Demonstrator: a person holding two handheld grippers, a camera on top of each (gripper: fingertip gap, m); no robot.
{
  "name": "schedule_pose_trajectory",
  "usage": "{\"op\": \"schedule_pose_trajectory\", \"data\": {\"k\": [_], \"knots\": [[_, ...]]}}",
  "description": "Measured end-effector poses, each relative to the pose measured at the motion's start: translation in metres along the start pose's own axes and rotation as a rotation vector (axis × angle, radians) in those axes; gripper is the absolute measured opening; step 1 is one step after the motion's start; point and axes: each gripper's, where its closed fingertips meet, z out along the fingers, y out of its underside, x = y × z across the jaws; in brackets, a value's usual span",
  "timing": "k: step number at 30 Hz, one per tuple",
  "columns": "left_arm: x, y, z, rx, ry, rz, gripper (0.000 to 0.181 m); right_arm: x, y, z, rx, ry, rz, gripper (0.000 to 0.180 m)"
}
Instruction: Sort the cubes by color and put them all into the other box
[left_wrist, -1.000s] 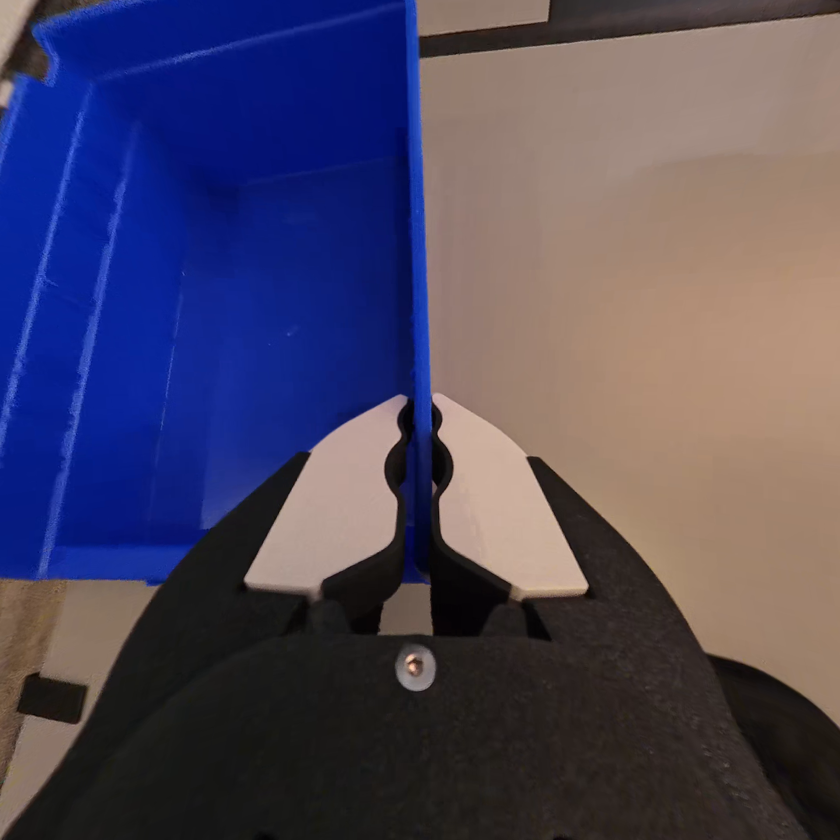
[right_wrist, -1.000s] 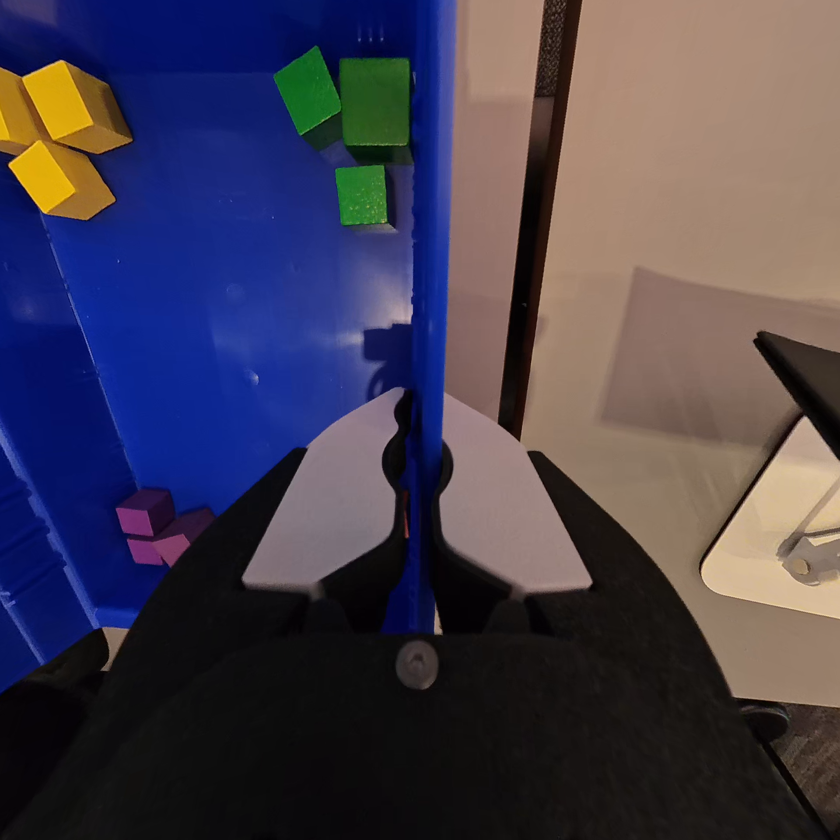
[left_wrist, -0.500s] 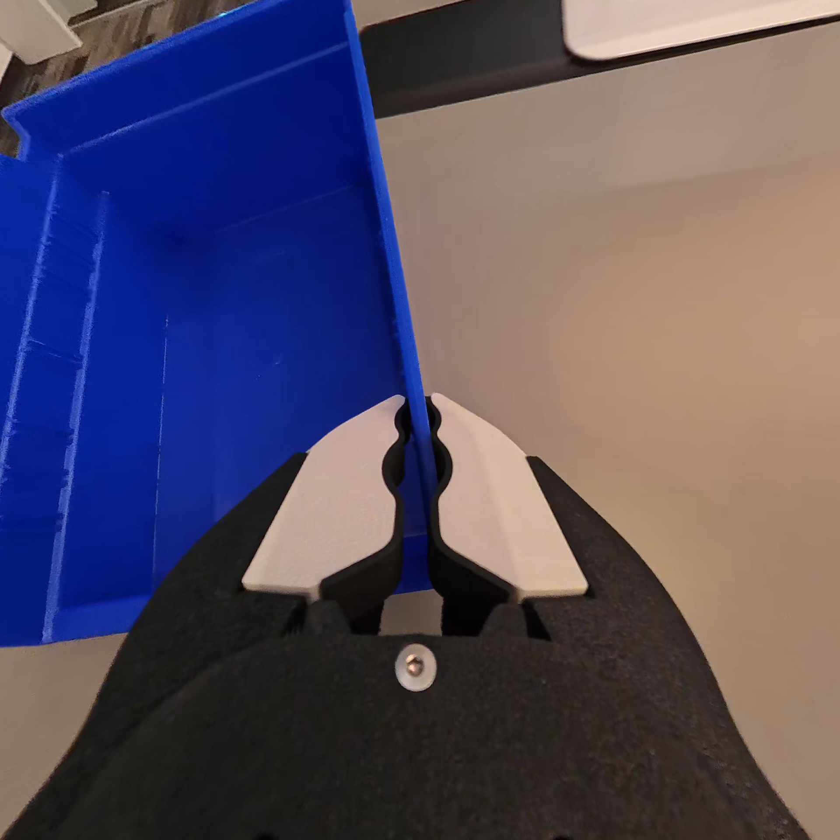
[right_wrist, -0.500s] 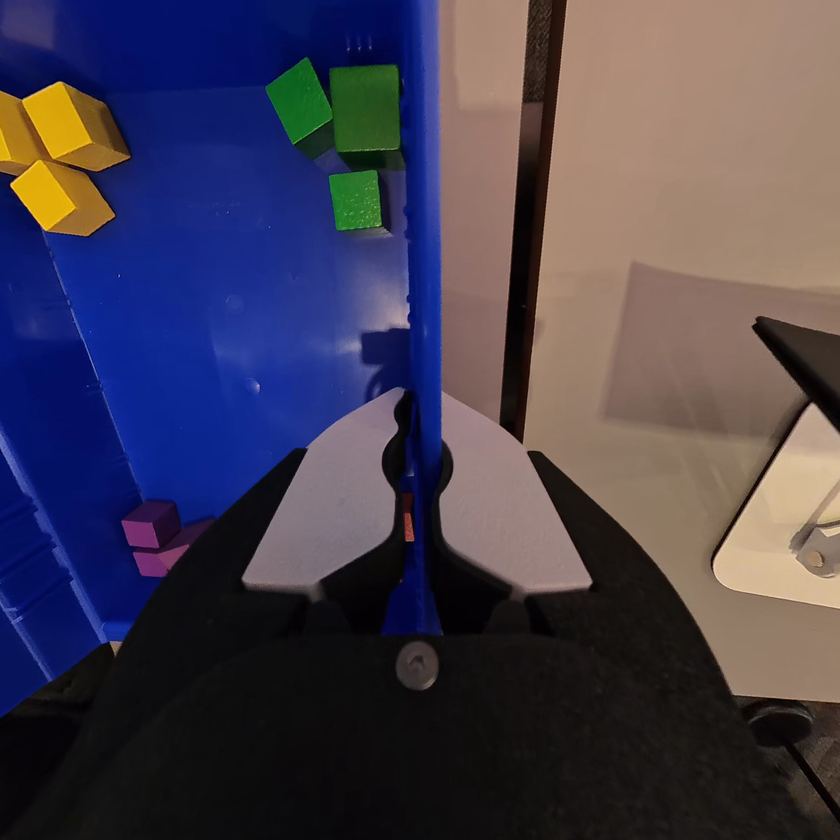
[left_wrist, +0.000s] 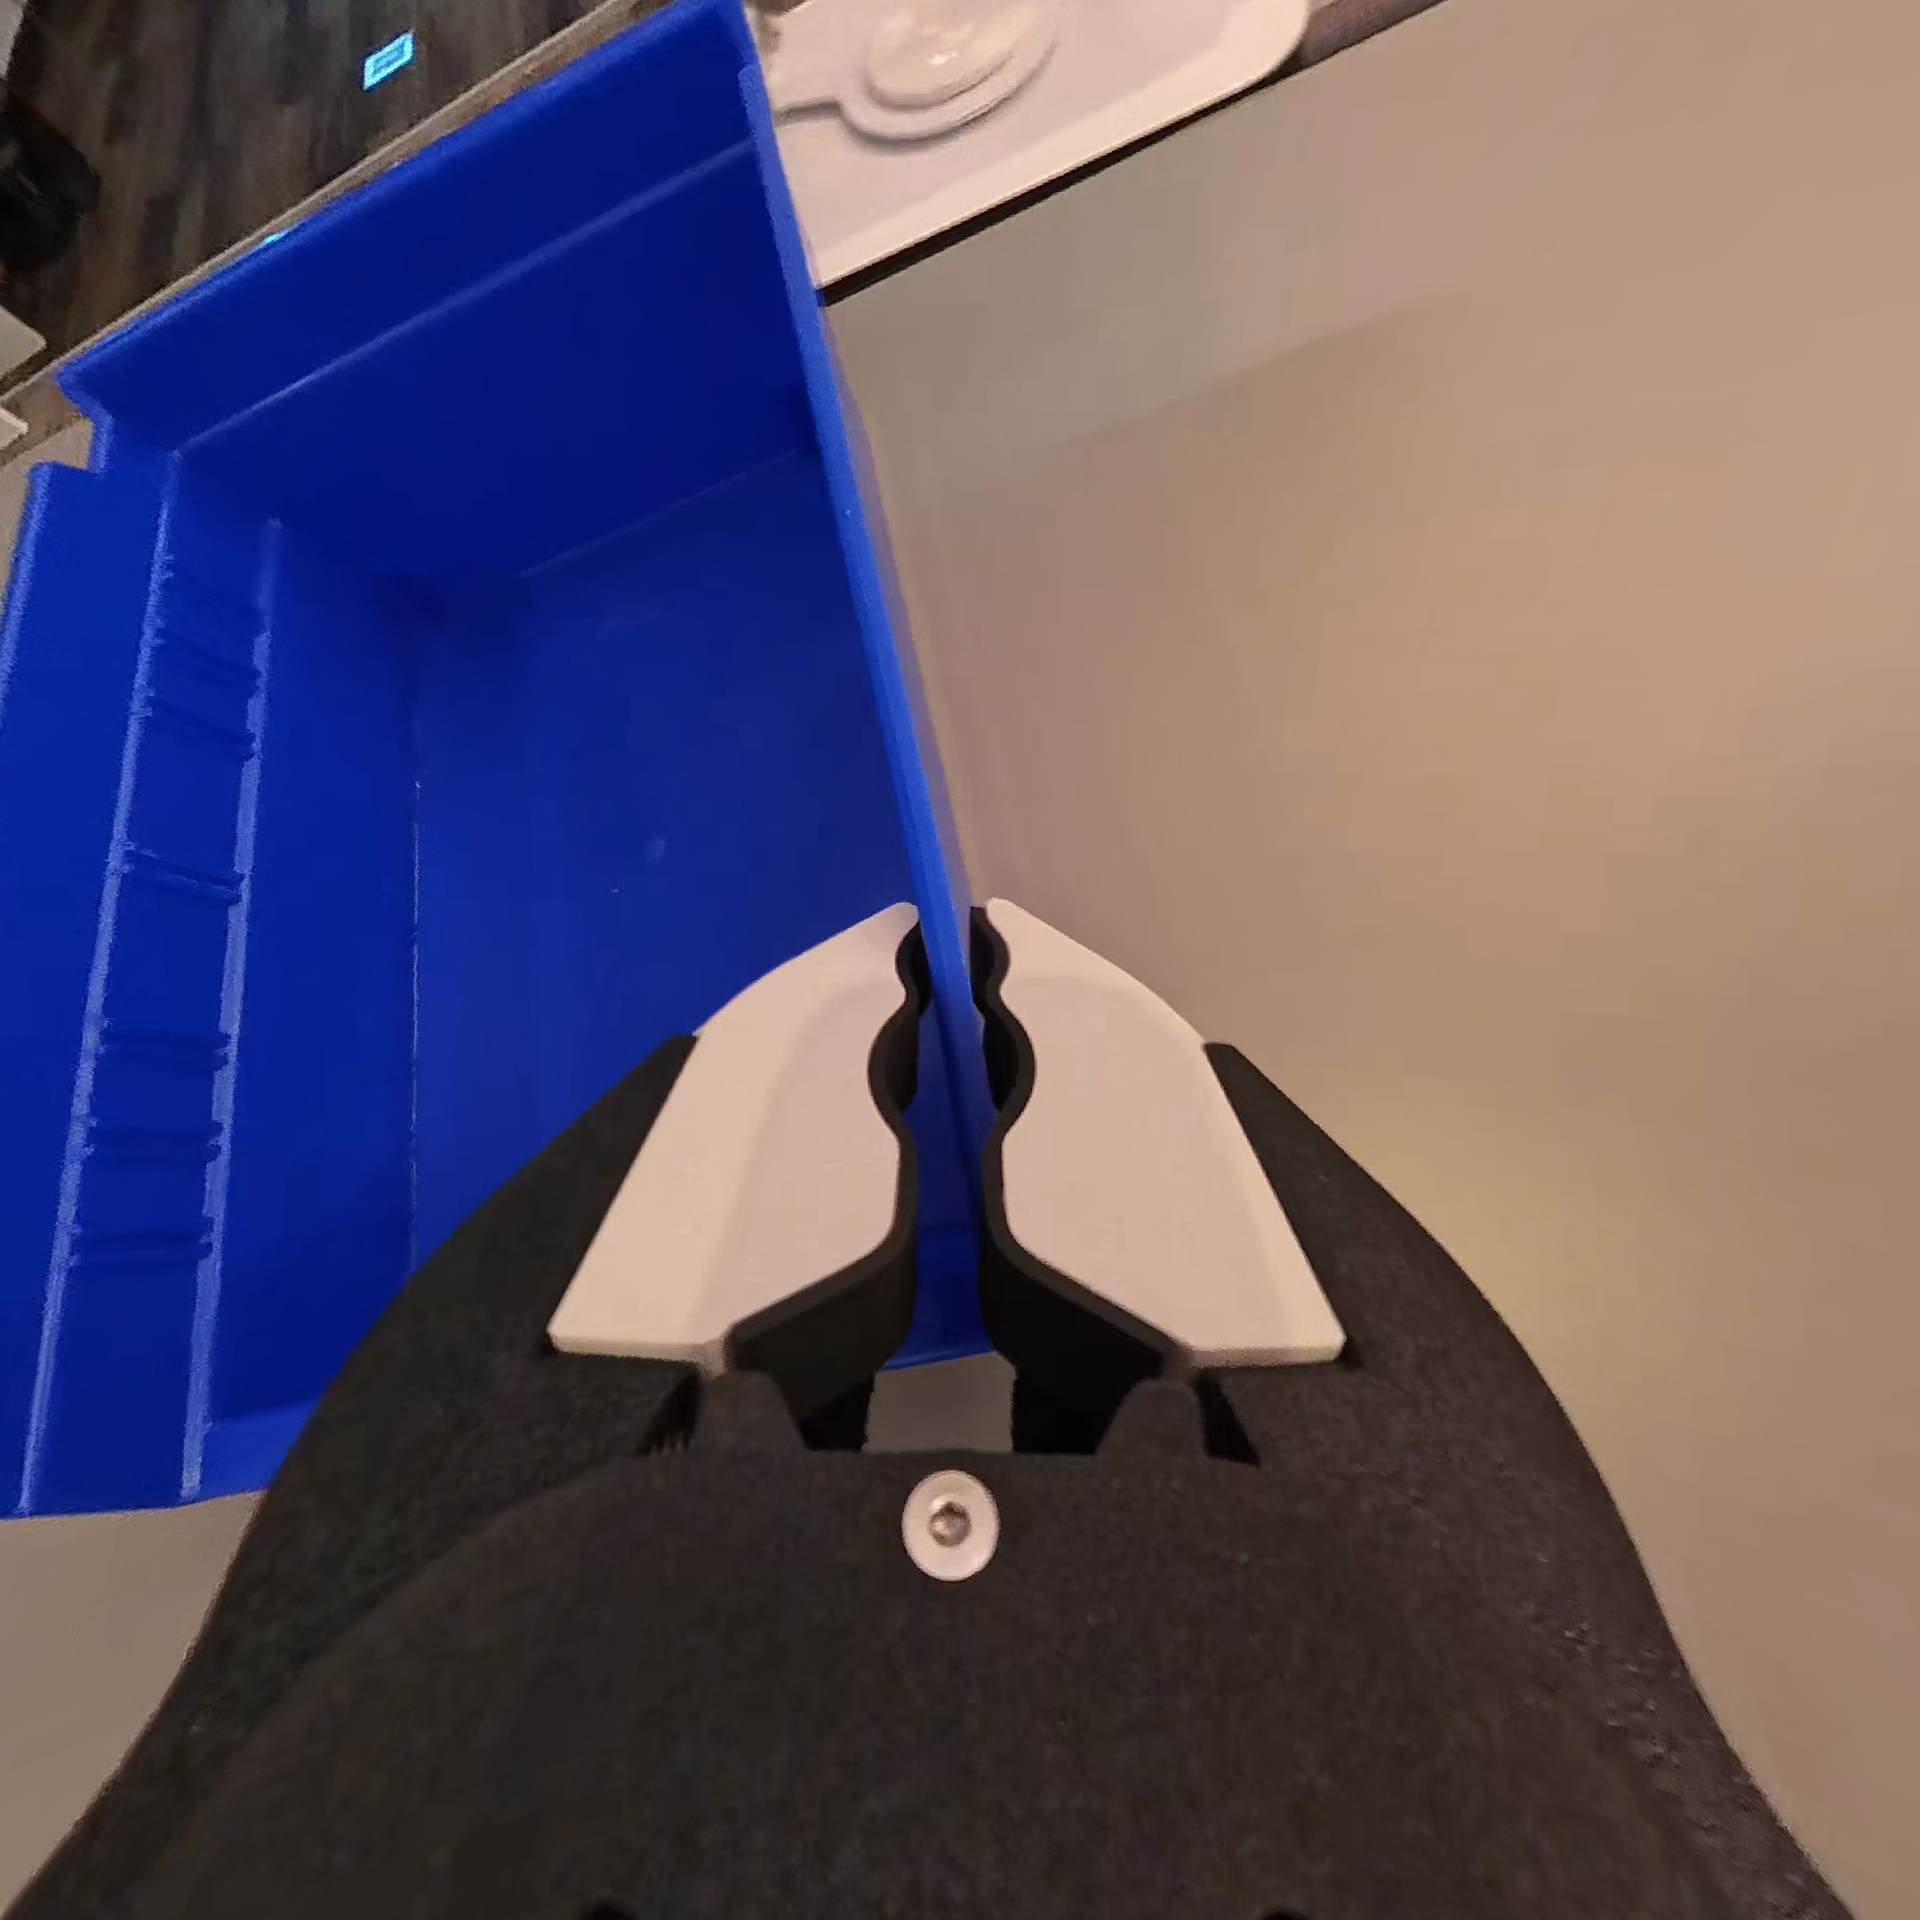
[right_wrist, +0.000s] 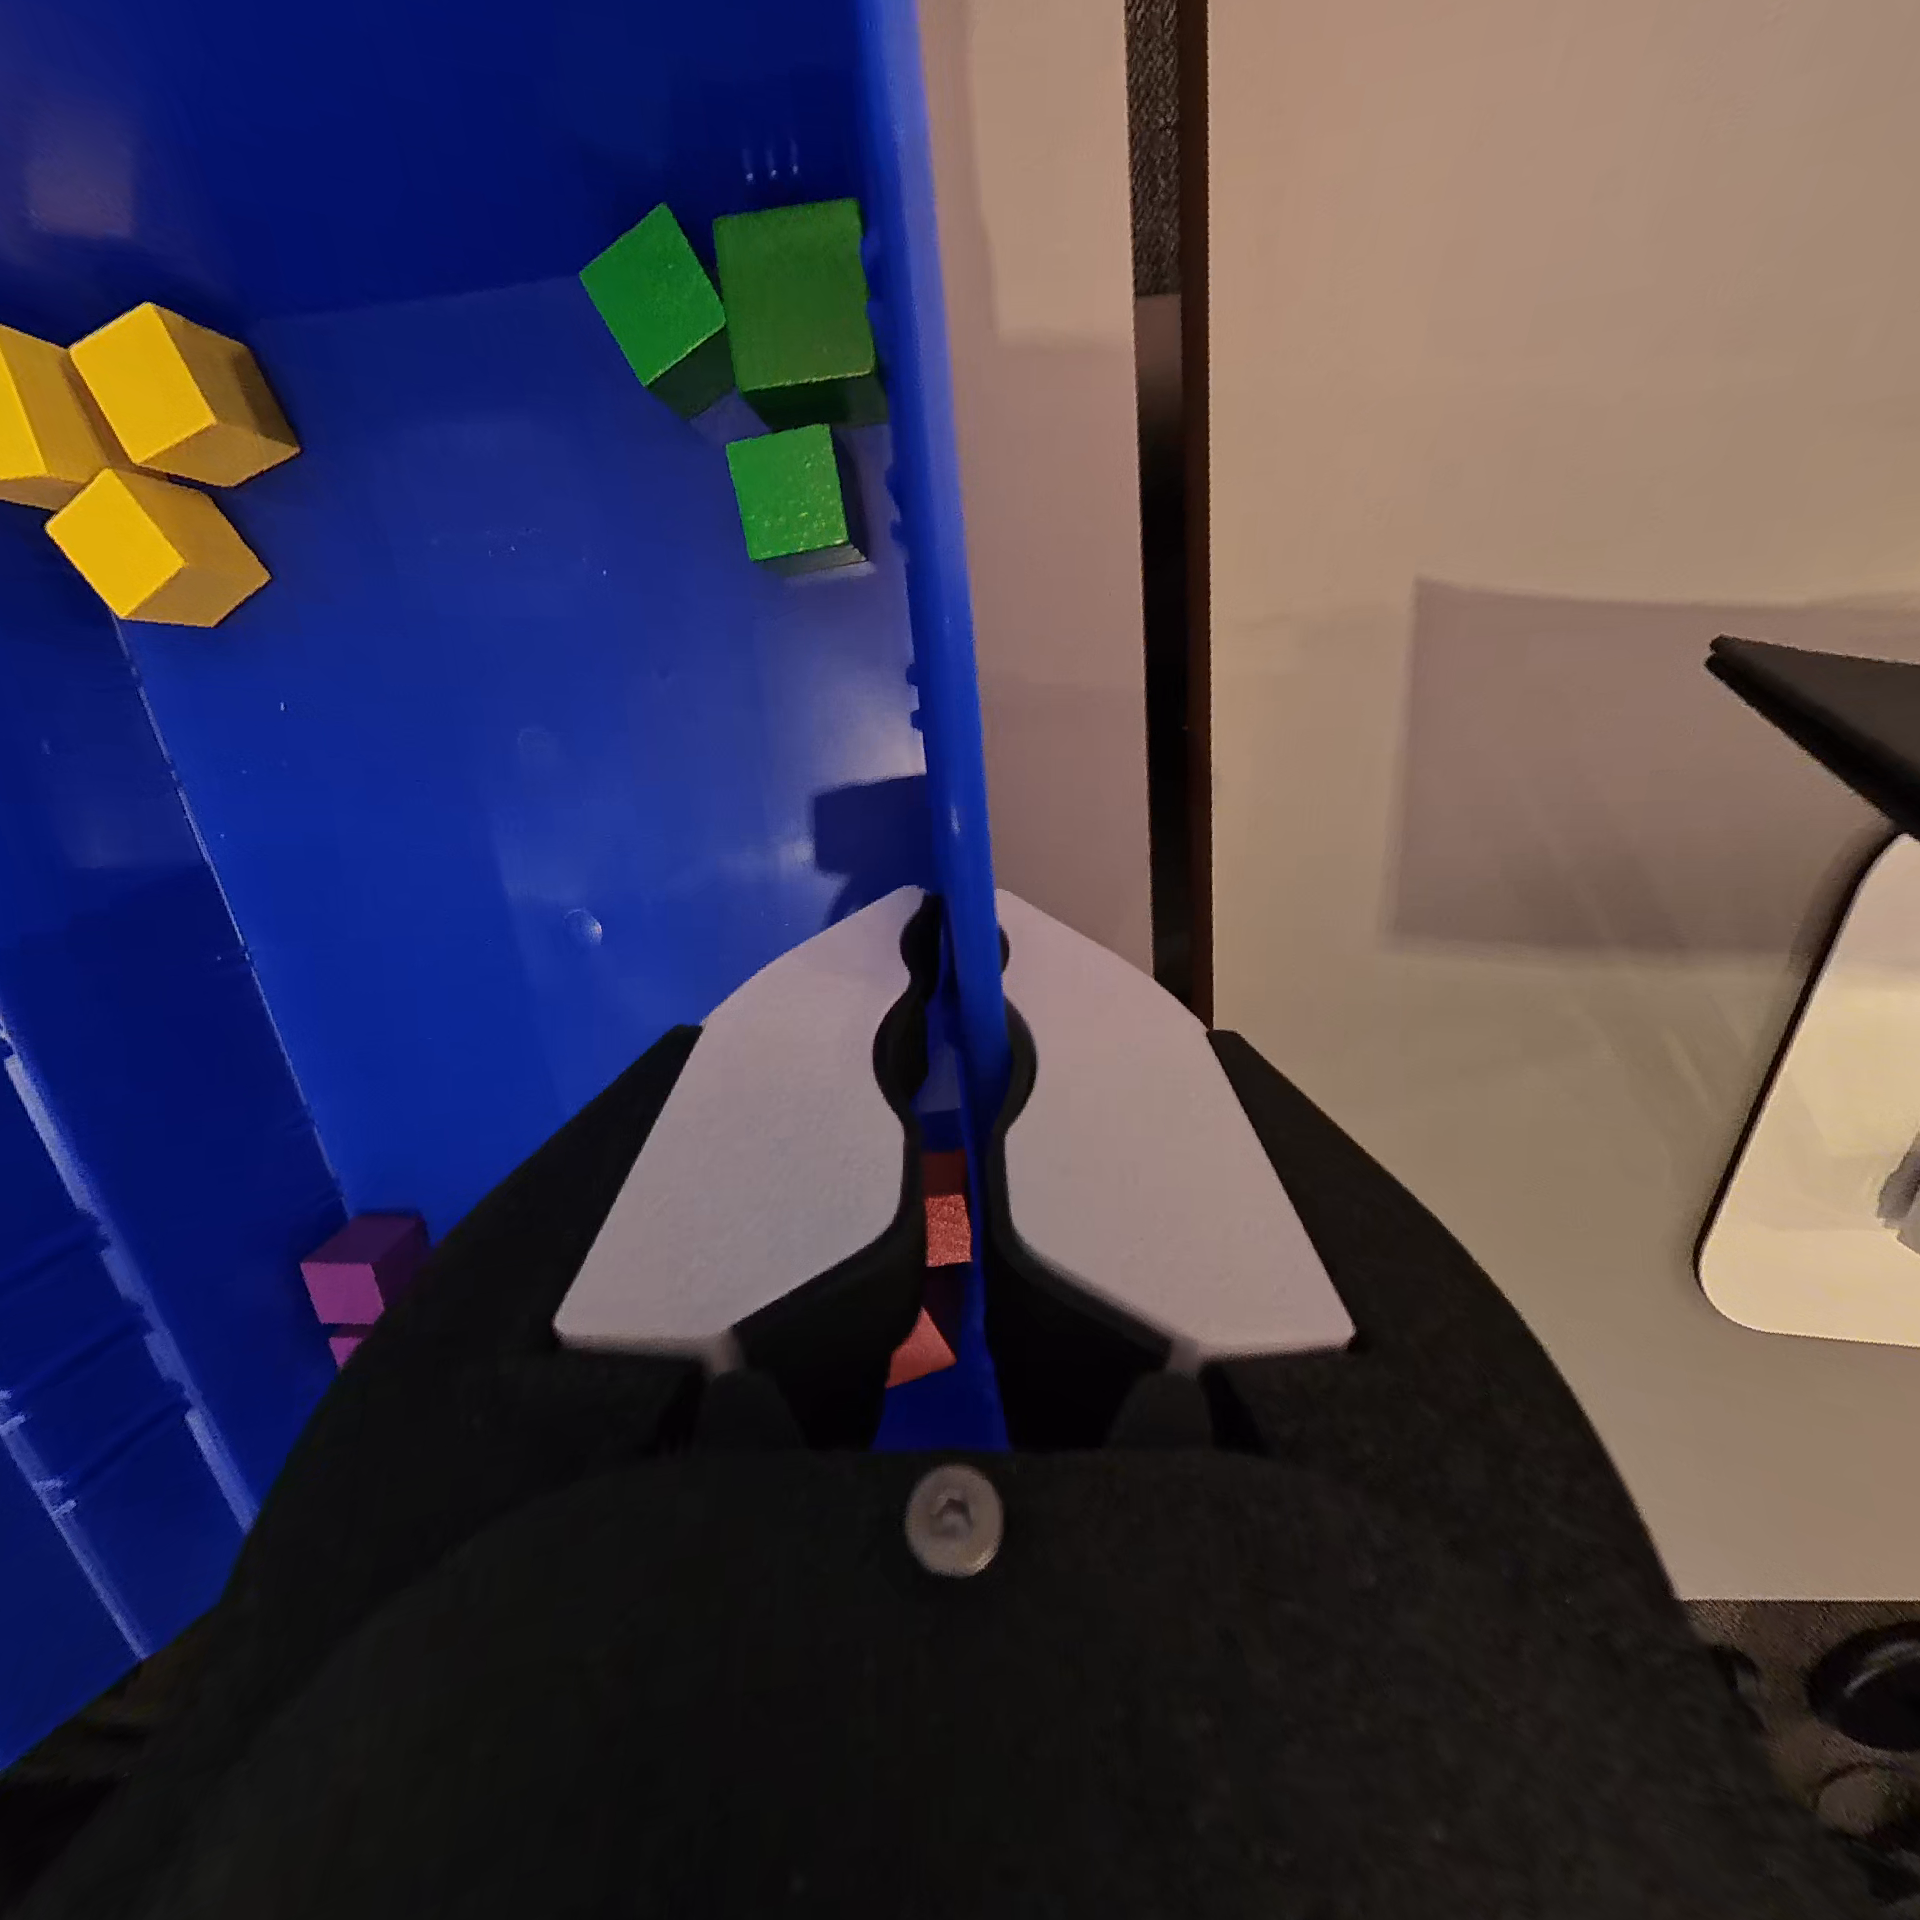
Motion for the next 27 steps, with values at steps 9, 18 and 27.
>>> {"op": "schedule_pose_trajectory", "data": {"k": [9, 18, 27], "knots": [[0.062, -0.019, -0.004, 0.027, 0.109, 0.07, 0.014, -0.001, 0.001, 0.0, 0.009, 0.007, -0.005, 0.005], [0.108, -0.034, -0.006, 0.061, 0.264, 0.018, 0.023, -0.001, 0.001, 0.0, -0.004, -0.01, 0.009, 0.005], [0.092, -0.057, -0.058, 0.261, 0.312, -0.034, 0.043, -0.001, 0.002, 0.0, -0.008, -0.082, 0.063, 0.005]]}}
